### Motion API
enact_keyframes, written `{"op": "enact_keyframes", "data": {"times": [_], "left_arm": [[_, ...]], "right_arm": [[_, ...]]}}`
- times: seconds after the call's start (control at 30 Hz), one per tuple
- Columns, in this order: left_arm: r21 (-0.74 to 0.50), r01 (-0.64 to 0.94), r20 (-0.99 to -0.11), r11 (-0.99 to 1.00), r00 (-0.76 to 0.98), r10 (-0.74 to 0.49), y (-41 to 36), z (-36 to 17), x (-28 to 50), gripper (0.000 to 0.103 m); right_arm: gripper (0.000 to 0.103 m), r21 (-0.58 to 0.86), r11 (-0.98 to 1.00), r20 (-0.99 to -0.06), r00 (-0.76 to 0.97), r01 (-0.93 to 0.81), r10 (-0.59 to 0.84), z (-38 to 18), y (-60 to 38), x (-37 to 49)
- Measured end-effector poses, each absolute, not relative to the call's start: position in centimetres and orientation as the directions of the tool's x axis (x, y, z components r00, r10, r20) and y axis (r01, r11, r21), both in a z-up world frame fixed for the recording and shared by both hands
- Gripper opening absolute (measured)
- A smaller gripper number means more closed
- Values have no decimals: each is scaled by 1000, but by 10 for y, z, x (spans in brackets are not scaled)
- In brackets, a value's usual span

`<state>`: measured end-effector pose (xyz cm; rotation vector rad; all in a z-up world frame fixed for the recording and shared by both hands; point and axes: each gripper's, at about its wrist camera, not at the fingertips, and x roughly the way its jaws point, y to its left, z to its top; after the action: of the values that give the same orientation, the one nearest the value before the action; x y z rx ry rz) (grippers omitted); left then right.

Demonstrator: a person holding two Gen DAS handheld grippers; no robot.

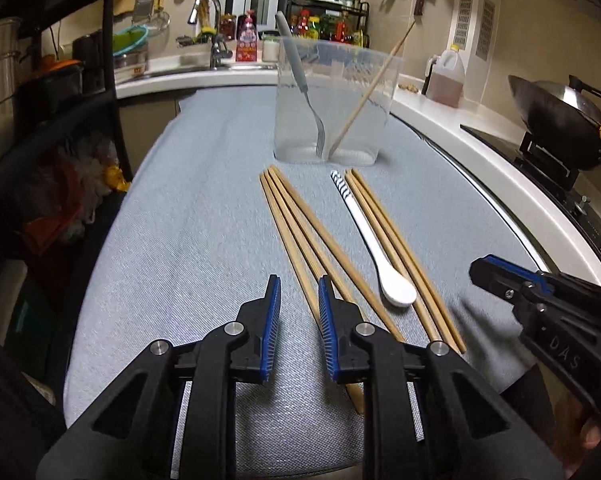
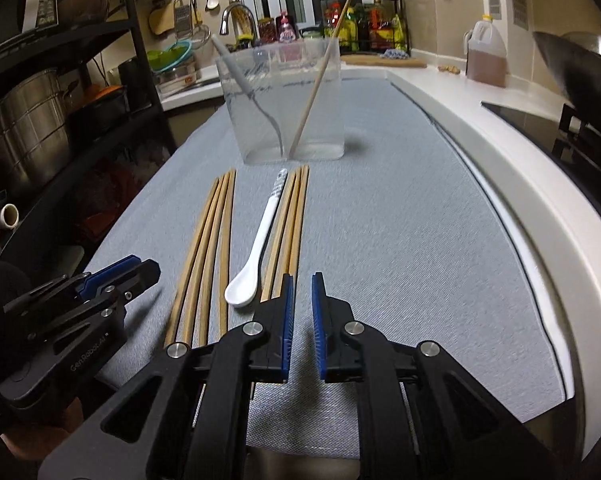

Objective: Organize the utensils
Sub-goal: 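Grasp a loose wooden chopstick with the left tool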

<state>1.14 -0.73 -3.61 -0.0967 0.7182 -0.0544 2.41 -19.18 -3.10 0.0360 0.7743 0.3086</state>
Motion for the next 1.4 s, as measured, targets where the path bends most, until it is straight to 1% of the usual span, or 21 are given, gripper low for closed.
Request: {"op": "enact_keyframes", "data": {"times": [0.3, 0.4, 0.5, 0.57, 0.6, 0.63, 0.67, 0.7, 0.77, 0.9, 1.07, 1.1, 1.17, 1.2, 1.23, 1.33, 1.4], "left_arm": [[-115, 48, -697, 992, 708, -115, -16, -49, 14, 20], [-104, 42, -720, 994, 686, -105, -17, -54, 16, 20], [-80, 40, -721, 996, 687, -86, -18, -54, 16, 20], [-58, 30, -723, 998, 688, -63, -18, -54, 16, 17], [-51, 23, -723, 998, 689, -52, -17, -54, 17, 14], [-45, 12, -724, 999, 688, -41, -15, -54, 17, 12], [-38, 2, -725, 999, 688, -30, -14, -54, 18, 11], [-33, -5, -725, 999, 688, -20, -12, -54, 18, 11], [-27, -20, -726, 999, 687, -6, -9, -54, 18, 11], [-40, -36, -728, 999, 685, -4, -1, -54, 20, 11], [-53, -30, -728, 998, 685, -18, 0, -55, 22, 11], [-51, -28, -728, 998, 685, -18, 0, -55, 22, 11], [-40, -18, -727, 999, 686, -17, -2, -56, 24, 11], [-42, -18, -727, 999, 686, -18, -2, -55, 24, 9], [-42, -24, -728, 999, 686, -14, -1, -55, 25, 7], [-50, -43, -729, 998, 685, -7, 5, -55, 25, 7], [-61, -49, -729, 997, 684, -12, 8, -55, 25, 7]], "right_arm": [[11, 134, 947, -739, 607, -292, 292, -51, -178, 31], [13, 126, 953, -749, 603, -275, 273, -54, -180, 33], [13, 122, 954, -748, 606, -274, 270, -54, -181, 32], [13, 109, 955, -750, 607, -278, 262, -54, -179, 31], [13, 107, 954, -751, 607, -279, 262, -54, -180, 31], [9, 106, 954, -752, 605, -281, 262, -54, -179, 31], [8, 108, 953, -752, 603, -284, 265, -53, -179, 31], [1, 106, 952, -751, 605, -286, 265, -53, -180, 31], [0, 90, 960, -746, 621, -265, 241, -51, -184, 31], [0, 96, 976, -743, 638, -194, 200, -50, -203, 36], [1, 93, 983, -750, 638, -159, 174, -52, -219, 44], [5, 97, 983, -751, 637, -156, 175, -52, -220, 46], [5, 128, 979, -763, 615, -158, 199, -56, -223, 49], [5, 139, 977, -768, 606, -161, 209, -58, -224, 49], [6, 142, 977, -763, 611, -160, 212, -57, -224, 49], [7, 141, 975, -758, 615, -173, 219, -57, -223, 46], [7, 172, 971, -750, 617, -167, 239, -56, -225, 45]]}}
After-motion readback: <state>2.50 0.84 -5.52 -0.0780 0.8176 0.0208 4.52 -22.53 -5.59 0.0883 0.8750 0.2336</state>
